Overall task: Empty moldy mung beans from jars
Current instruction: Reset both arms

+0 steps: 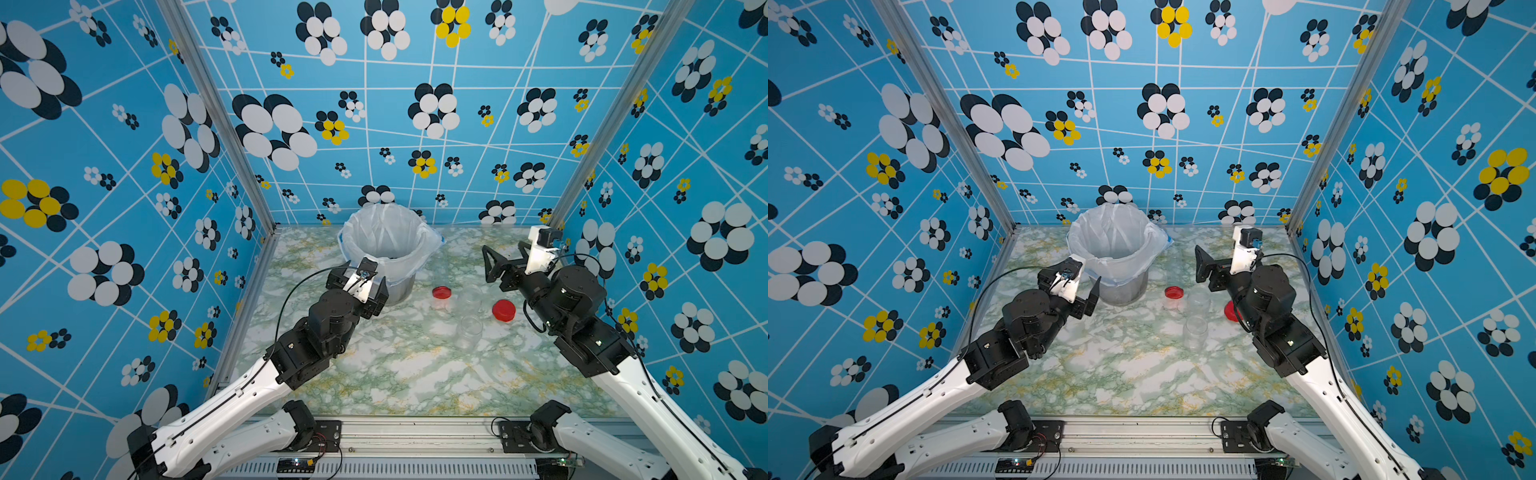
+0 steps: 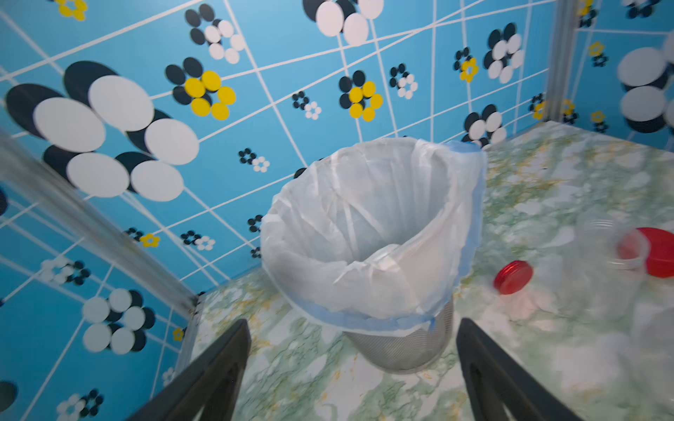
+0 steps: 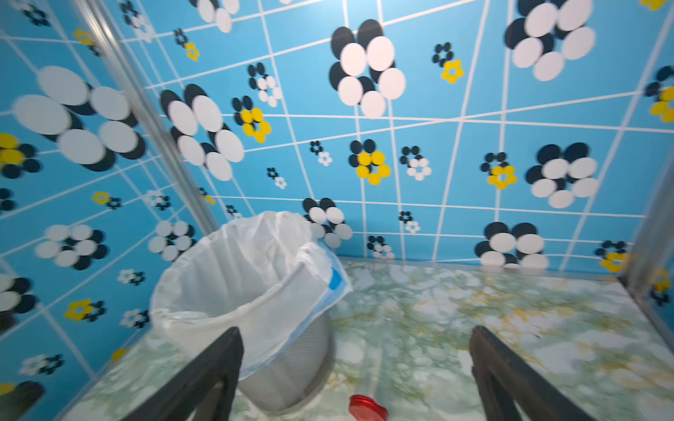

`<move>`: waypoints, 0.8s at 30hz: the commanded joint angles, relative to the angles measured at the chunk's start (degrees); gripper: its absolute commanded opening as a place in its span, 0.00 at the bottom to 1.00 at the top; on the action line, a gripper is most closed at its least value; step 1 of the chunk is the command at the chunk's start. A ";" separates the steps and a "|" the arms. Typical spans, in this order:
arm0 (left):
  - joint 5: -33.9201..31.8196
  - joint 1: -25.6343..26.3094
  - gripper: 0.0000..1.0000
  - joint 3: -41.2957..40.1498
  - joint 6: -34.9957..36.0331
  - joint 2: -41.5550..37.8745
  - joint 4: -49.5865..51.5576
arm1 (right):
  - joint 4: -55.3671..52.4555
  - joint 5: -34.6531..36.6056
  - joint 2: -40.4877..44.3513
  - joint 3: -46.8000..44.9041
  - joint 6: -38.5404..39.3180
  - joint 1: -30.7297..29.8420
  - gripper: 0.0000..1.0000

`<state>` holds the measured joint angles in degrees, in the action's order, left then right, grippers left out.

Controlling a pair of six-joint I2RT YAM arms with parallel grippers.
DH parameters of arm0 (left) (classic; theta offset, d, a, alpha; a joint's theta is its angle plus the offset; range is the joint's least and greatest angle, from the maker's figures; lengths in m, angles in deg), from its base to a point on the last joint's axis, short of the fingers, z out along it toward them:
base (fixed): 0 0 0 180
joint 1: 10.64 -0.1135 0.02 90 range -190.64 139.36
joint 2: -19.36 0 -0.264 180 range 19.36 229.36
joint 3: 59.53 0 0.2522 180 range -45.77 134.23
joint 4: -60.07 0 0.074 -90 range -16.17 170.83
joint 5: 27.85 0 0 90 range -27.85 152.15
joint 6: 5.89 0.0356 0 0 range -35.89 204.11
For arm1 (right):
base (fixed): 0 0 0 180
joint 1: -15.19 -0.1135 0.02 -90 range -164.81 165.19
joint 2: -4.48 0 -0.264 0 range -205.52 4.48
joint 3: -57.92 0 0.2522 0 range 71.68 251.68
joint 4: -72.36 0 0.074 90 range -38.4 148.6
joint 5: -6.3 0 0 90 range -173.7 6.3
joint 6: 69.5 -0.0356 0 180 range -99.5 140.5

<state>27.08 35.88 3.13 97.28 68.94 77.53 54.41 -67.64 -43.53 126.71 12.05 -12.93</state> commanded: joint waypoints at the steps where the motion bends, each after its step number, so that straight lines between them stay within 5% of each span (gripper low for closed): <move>1: -6.28 -6.67 0.95 -7.38 0.75 -4.54 -11.99 | 7.15 7.59 3.11 -8.35 8.02 5.34 0.99; 5: -7.00 -15.61 0.97 -20.70 3.00 -5.70 -28.57 | 14.88 11.15 0.62 -18.58 6.58 14.77 0.99; 11: -7.00 -26.02 0.98 -26.28 -1.06 1.10 -36.55 | 23.23 5.12 -6.57 -26.88 1.81 26.53 0.99; 16: 7.15 -37.44 1.00 -30.82 -11.38 11.47 -46.53 | 30.31 -0.10 -13.96 -31.08 2.58 27.98 0.99; 21: 6.42 -38.60 1.00 -32.97 -8.14 23.23 -62.01 | 38.00 -1.52 -25.76 -28.69 2.73 28.12 0.99; 24: 9.82 -39.35 1.00 -32.69 -6.88 23.26 -61.70 | 34.97 -2.64 -26.24 -26.67 3.76 28.17 0.99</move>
<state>33.77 -2.55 -29.50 89.81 92.40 24.66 85.87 -68.28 -70.04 97.79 15.40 14.88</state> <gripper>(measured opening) 0.996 0.991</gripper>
